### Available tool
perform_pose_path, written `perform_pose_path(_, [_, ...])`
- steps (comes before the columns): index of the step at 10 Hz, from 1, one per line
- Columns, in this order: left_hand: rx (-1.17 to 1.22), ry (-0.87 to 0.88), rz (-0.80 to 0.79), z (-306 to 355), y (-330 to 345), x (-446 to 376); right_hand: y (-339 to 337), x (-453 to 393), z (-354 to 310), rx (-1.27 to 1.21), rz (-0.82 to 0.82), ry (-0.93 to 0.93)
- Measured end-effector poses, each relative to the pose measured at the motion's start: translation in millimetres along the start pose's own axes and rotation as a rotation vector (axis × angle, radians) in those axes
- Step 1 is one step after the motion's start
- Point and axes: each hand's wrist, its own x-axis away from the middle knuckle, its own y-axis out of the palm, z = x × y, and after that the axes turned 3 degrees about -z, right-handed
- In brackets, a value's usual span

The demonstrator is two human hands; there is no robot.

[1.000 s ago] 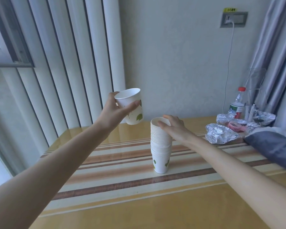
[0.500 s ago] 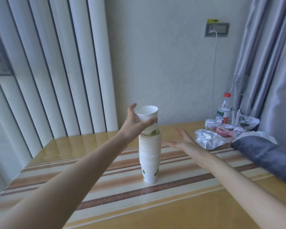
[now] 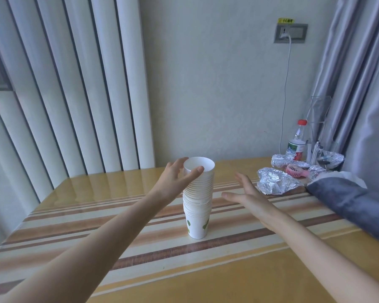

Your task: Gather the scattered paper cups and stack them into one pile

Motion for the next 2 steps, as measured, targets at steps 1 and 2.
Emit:
perform_pose_path(1, [-0.071, 0.016, -0.025, 3.0, -3.7, 1.8, 2.2, 2.8, -0.5, 0.005, 0.001, 0.010])
perform_pose_path(2, [-0.018, 0.002, -0.007, 6.3, -11.7, 8.8, -6.2, 12.8, -12.7, 0.044, 0.090, -0.020])
